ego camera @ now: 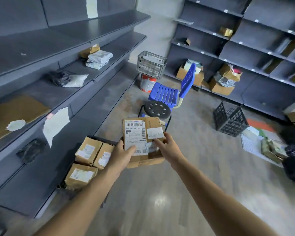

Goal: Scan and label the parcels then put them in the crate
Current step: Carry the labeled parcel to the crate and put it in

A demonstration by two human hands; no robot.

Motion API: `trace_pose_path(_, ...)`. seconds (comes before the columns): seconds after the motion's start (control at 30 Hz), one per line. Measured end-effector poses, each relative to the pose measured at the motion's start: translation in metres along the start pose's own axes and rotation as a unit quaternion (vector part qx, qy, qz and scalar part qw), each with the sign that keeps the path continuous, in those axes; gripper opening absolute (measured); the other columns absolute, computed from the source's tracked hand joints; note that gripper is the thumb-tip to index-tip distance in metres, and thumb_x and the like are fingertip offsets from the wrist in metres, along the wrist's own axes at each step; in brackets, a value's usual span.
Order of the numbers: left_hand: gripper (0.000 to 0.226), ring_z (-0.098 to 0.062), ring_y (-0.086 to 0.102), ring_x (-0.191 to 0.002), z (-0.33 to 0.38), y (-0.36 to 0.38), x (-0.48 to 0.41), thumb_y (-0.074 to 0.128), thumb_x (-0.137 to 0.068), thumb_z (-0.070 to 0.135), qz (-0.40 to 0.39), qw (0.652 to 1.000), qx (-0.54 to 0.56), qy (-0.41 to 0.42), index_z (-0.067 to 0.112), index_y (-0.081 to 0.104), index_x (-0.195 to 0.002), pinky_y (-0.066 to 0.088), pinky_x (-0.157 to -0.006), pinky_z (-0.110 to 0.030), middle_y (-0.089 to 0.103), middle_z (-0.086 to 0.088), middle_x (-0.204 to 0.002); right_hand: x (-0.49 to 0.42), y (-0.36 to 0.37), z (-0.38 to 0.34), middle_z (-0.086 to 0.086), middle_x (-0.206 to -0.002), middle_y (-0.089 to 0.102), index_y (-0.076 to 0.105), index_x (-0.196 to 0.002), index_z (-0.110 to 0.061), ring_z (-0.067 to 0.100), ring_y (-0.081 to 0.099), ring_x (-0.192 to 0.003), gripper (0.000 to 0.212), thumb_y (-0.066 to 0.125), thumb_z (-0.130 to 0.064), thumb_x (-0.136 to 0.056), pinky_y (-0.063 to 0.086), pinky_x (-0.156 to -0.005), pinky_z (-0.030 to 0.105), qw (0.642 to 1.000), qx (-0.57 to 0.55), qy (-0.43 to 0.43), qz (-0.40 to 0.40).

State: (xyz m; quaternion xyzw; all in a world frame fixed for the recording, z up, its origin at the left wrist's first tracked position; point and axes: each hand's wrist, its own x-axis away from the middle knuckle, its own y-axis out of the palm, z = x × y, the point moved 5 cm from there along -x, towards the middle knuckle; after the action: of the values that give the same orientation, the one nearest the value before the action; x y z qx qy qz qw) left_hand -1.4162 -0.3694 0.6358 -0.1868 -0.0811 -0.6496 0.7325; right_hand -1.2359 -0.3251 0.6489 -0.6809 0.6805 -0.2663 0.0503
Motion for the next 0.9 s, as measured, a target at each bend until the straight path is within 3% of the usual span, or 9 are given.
trace_pose_path(0.17,0.031,-0.009,0.057,-0.100,0.006,0.004,-0.045,0.052,-0.096,0.023,0.055,0.998,0.017,-0.029,0.025,0.052,-0.127,0.045,-0.069,-0.020,0.062,0.009,-0.121,-0.071,0.008,-0.012,-0.001,-0.114,0.065,0.052,-0.130,-0.026,0.019,0.063,-0.104,0.040,0.060,-0.032,-0.091,0.052,-0.092,0.036,0.997,0.048,-0.025,-0.061)
trace_pose_path(0.37,0.034,-0.013,0.060,-0.107,0.006,0.023,-0.094,0.056,-0.093,0.026,0.146,0.986,0.046,-0.071,0.029,0.054,-0.127,0.049,-0.090,-0.032,0.065,0.012,-0.119,-0.157,0.016,-0.018,0.000,-0.118,0.063,0.051,-0.132,-0.022,0.019,0.061,-0.106,0.040,0.060,-0.031,-0.094,0.050,-0.094,0.035,0.982,0.076,-0.058,-0.162)
trace_pose_path(0.5,0.038,-0.014,0.061,-0.111,0.011,0.042,-0.113,0.056,-0.091,0.030,0.222,0.968,0.064,-0.097,0.029,0.054,-0.129,0.050,-0.098,-0.041,0.065,0.010,-0.124,-0.207,0.020,-0.020,-0.010,-0.100,0.067,0.051,-0.121,-0.030,0.009,0.067,-0.087,0.029,0.060,-0.030,-0.094,0.054,-0.086,0.032,0.962,0.062,-0.063,-0.256)
trace_pose_path(0.63,0.039,-0.013,0.060,-0.112,0.017,0.061,-0.116,0.055,-0.093,0.024,0.294,0.941,0.117,-0.119,0.026,0.055,-0.132,0.048,-0.093,-0.031,0.063,0.010,-0.127,-0.242,0.034,-0.019,-0.002,-0.101,0.070,0.055,-0.106,-0.030,0.021,0.071,-0.091,0.031,0.066,-0.043,-0.080,0.056,-0.087,0.051,0.936,0.071,-0.076,-0.336)
trace_pose_path(0.7,0.039,-0.011,0.060,-0.109,0.016,0.066,-0.117,0.056,-0.094,0.023,0.329,0.927,0.129,-0.126,0.026,0.054,-0.133,0.046,-0.085,-0.025,0.063,0.010,-0.128,-0.249,0.044,-0.021,-0.006,-0.093,0.070,0.056,-0.115,-0.023,0.008,0.072,-0.081,0.024,0.062,-0.029,-0.092,0.058,-0.080,0.037,0.922,0.083,-0.075,-0.371)
trace_pose_path(0.77,0.038,-0.009,0.058,-0.104,0.009,0.069,-0.117,0.057,-0.095,0.023,0.361,0.911,0.146,-0.136,0.026,0.054,-0.133,0.044,-0.084,-0.025,0.063,0.009,-0.126,-0.257,0.056,-0.020,-0.013,-0.082,0.067,0.054,-0.114,-0.019,-0.008,0.065,-0.062,0.017,0.057,-0.017,-0.097,0.050,-0.057,0.013,0.907,0.096,-0.081,-0.401)
trace_pose_path(0.83,0.040,-0.010,0.055,-0.100,0.002,0.068,-0.121,0.057,-0.096,0.023,0.379,0.900,0.156,-0.150,0.025,0.051,-0.135,0.045,-0.088,-0.029,0.061,0.009,-0.125,-0.259,0.067,-0.023,-0.009,-0.091,0.068,0.052,-0.113,-0.022,-0.009,0.062,-0.062,0.017,0.056,-0.017,-0.097,0.043,-0.048,0.007,0.892,0.118,-0.092,-0.427)
trace_pose_path(0.9,0.044,-0.012,0.053,-0.101,-0.008,0.058,-0.127,0.057,-0.097,0.024,0.390,0.892,0.154,-0.166,0.026,0.046,-0.139,0.048,-0.083,-0.029,0.058,0.010,-0.123,-0.267,0.085,-0.025,-0.005,-0.105,0.067,0.052,-0.116,-0.027,-0.003,0.062,-0.073,0.020,0.057,-0.020,-0.097,0.045,-0.051,0.008,0.882,0.134,-0.103,-0.439)
